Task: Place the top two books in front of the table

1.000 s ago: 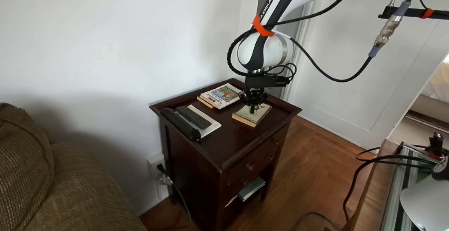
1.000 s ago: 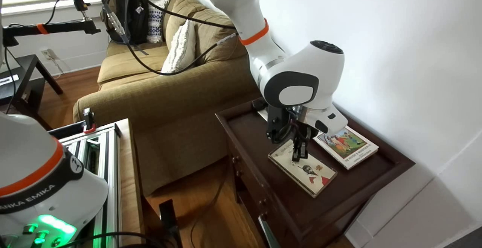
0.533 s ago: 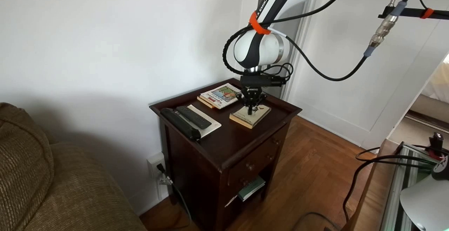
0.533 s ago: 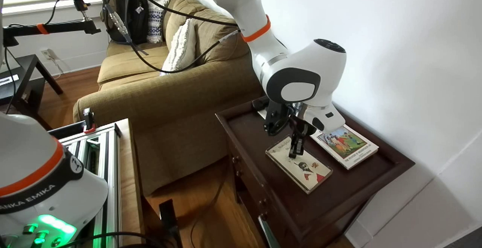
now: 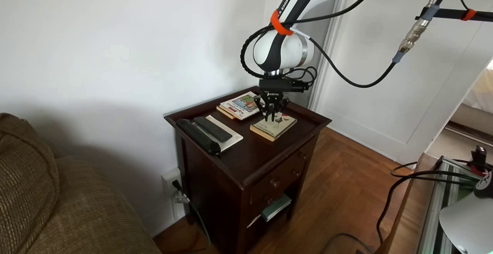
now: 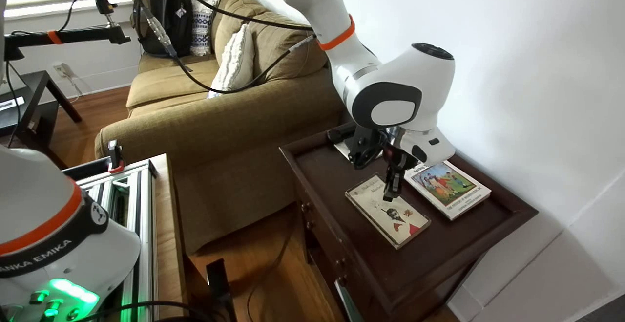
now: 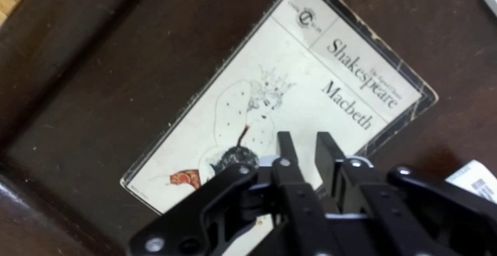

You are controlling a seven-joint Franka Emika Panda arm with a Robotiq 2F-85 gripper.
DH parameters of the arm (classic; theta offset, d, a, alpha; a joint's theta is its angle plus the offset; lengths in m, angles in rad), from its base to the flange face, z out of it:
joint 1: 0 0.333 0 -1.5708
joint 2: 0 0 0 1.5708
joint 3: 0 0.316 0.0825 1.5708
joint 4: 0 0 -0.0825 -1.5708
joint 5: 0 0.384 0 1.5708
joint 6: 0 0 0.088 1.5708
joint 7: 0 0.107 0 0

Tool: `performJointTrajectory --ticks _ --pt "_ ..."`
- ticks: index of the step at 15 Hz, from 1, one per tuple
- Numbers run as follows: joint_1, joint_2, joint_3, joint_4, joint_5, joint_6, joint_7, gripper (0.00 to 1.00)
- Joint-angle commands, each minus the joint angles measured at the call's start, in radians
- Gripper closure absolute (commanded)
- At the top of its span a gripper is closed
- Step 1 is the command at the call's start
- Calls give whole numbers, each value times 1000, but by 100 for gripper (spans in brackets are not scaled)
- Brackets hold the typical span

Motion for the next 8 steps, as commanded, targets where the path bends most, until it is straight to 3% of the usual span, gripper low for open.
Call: performJointTrajectory --ticks 1,6,8 --pt "30 -19 -25 25 -18 42 -5 44" --pt "77 -38 -42 42 -98 52 -52 7" --pt "108 -33 -55 44 -162 65 -70 0"
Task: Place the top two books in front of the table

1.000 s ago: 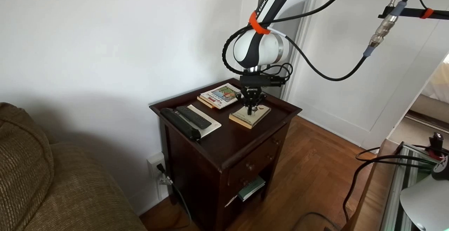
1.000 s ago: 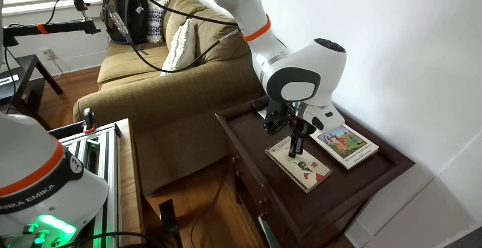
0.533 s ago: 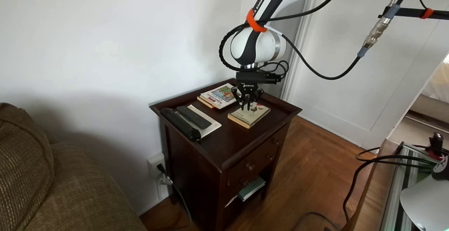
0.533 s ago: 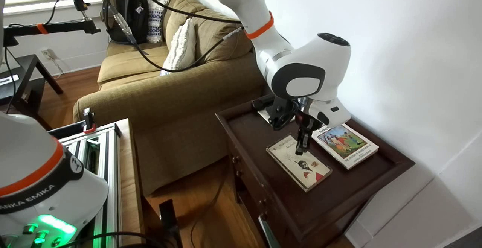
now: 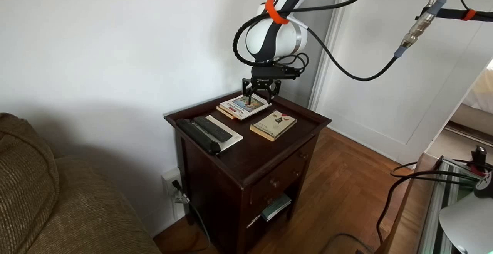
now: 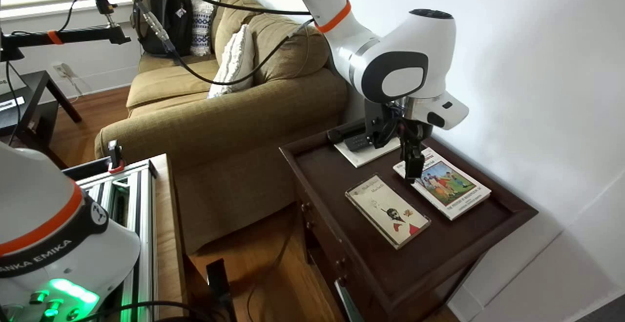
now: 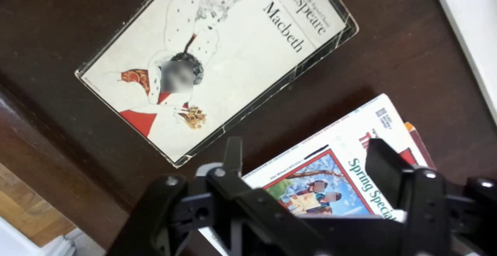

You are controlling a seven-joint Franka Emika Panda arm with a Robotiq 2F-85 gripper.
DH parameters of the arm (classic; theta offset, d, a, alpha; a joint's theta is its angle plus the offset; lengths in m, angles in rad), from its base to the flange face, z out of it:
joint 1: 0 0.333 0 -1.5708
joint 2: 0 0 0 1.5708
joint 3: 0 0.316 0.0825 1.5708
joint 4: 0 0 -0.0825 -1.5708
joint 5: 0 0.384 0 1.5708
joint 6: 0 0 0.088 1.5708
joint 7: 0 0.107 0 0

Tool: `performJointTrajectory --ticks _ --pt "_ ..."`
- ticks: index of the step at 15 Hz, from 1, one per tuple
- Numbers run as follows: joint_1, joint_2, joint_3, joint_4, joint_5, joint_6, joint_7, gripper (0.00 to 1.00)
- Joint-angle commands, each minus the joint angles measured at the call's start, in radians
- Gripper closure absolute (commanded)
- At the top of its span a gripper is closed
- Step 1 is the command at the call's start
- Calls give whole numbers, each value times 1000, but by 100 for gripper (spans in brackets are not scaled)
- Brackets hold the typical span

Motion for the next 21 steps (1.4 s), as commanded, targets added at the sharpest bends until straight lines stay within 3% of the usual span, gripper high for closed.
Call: performJointTrajectory --ticks 1,4,5,12,21 --pt "69 10 -41 -5 -114 43 -36 0" --pt "110 8 -59 -10 -214 25 -71 0" --pt "80 5 -34 0 -160 12 -41 0" --pt "83 4 -36 1 -164 13 -41 0" --pt "275 61 -146 59 -434 -153 45 0"
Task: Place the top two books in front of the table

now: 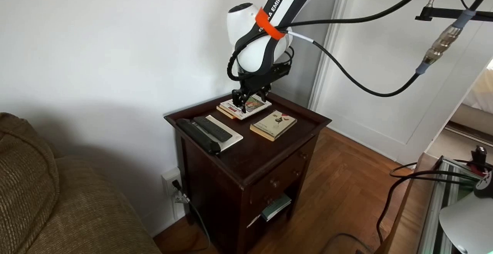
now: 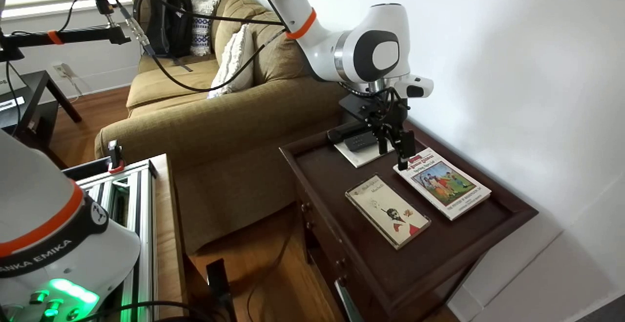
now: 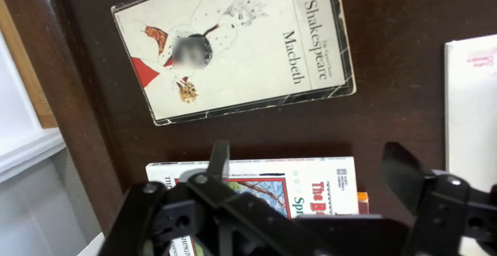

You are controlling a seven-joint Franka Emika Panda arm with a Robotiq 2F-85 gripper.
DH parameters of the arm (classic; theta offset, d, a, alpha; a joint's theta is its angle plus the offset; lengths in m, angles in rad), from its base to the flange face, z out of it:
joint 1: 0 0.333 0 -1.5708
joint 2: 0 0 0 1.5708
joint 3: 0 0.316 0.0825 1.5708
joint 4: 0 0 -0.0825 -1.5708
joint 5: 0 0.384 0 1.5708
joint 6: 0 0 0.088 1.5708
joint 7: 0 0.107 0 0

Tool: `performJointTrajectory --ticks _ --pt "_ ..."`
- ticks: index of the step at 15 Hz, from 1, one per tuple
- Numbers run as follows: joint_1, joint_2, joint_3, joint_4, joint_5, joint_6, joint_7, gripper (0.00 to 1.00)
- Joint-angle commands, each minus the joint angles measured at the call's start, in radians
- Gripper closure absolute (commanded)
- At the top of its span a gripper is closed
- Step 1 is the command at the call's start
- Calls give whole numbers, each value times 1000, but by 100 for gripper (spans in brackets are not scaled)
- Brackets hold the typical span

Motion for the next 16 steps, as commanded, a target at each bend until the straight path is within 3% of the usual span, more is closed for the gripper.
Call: performJointTrajectory --ticks 1,9,16 --pt "81 63 -56 62 -135 -72 68 0" --pt "174 187 -108 158 -338 -85 198 0" --pt "175 256 -97 223 -447 -103 256 0"
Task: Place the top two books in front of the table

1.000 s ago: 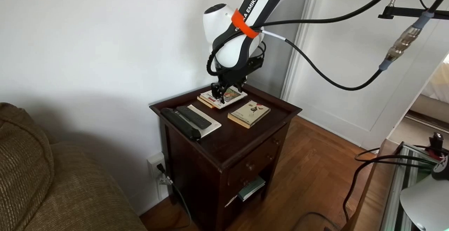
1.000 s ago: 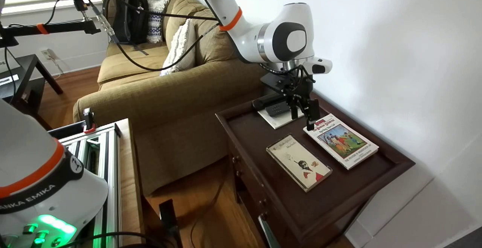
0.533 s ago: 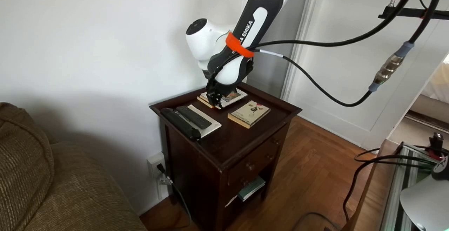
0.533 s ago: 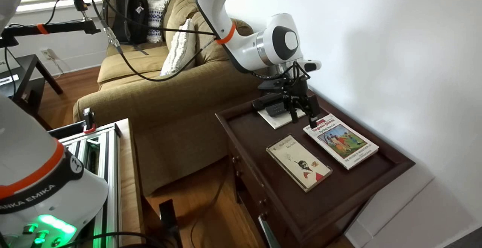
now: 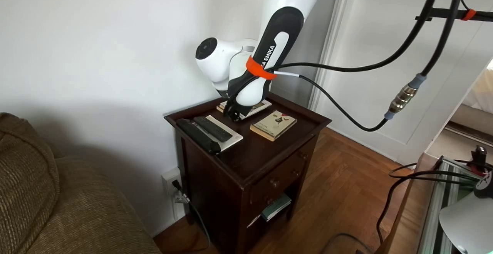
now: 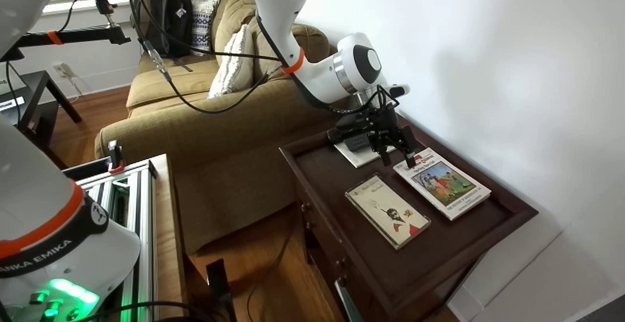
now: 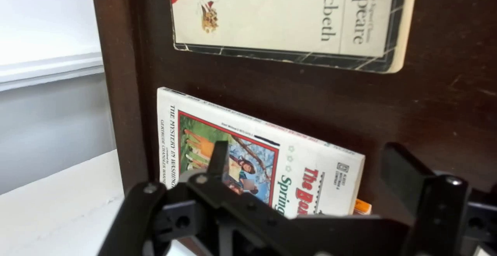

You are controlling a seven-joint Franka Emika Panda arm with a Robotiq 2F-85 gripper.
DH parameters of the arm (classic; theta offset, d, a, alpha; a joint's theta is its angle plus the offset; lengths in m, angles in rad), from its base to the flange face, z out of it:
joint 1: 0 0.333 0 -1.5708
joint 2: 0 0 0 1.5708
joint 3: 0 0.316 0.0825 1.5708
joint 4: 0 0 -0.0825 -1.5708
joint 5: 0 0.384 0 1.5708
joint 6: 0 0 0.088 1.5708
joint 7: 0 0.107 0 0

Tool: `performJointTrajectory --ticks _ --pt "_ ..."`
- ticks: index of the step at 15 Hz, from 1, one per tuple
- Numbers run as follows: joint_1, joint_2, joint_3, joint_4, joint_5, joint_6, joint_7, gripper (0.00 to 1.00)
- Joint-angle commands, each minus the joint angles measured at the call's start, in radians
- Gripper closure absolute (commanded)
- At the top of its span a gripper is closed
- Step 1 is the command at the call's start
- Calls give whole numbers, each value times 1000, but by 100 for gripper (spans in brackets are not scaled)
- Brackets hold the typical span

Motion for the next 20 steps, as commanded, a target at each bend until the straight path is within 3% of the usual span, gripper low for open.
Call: performJointTrajectory --ticks 1,7,9,17,18,20 --pt "4 51 3 55 -59 -29 43 0" --pt "-6 83 15 94 -97 -37 34 0" --pt "-8 91 20 103 -104 -41 31 27" --pt "-22 108 45 115 -114 -62 18 88" --pt "-23 111 46 117 -115 -62 19 95" --pt "-28 107 53 117 -113 -67 14 94"
